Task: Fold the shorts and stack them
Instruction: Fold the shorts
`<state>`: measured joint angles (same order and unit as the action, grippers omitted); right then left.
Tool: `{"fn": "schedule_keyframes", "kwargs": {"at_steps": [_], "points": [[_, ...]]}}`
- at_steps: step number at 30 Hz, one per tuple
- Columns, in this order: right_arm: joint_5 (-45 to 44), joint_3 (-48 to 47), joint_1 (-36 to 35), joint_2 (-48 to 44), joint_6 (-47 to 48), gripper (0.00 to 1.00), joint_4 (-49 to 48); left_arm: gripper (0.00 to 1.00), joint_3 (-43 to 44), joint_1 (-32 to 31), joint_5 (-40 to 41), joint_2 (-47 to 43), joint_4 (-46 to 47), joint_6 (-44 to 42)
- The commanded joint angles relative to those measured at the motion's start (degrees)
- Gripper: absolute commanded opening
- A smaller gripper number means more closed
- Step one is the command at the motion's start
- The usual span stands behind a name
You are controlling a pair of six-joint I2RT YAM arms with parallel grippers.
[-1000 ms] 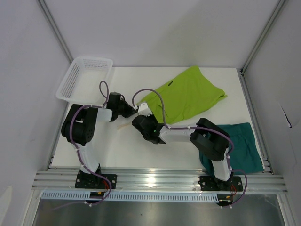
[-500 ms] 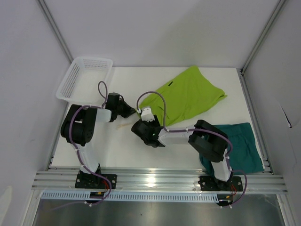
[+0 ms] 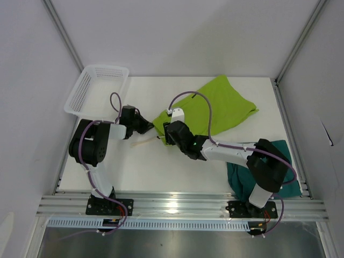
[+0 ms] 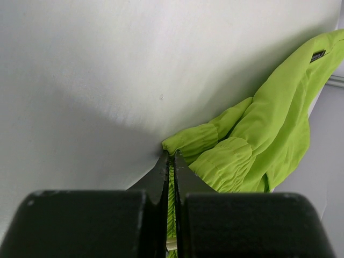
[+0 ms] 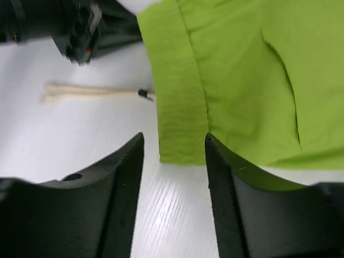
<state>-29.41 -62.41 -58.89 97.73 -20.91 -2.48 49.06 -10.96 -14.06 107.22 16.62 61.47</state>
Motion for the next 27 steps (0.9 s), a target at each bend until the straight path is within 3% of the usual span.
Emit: {"fn": "schedule_keyframes", "kwargs": {"at_steps": [1,4,6,9,14,21,27], "points": [[9.70,-0.96,4.48,-1.14,-0.19,0.47,-4.28,0.00,-0.54,0.42,1.76,-2.10,1.83,-0.74],[16.38,-2.53,8.61,0.70,-1.59,0.36,-5.78,0.00,-0.54,0.41,1.67,-2.19,1.92,-0.74],[20.77,-4.64,11.07,4.47,-1.86,0.21,-5.17,0.00,-0.63,0.41,1.76,-2.28,2.10,-0.83],[22.64,-7.98,12.04,9.13,-1.33,0.10,-5.08,0.00,-0.63,0.42,1.59,-2.19,2.10,-0.83],[26.42,-8.61,11.96,13.27,-1.42,0.05,-6.39,0.00,-0.54,0.41,1.50,-2.10,2.01,-0.92],[23.18,1.40,9.85,13.10,-5.11,0.02,-11.14,0.00,-0.02,0.94,-0.52,-1.58,2.01,-0.92],[21.42,2.38,8.27,16.70,-8.62,0.00,-12.73,0.00,-0.36,2.61,-4.21,-3.24,-0.62,-2.58]]}}
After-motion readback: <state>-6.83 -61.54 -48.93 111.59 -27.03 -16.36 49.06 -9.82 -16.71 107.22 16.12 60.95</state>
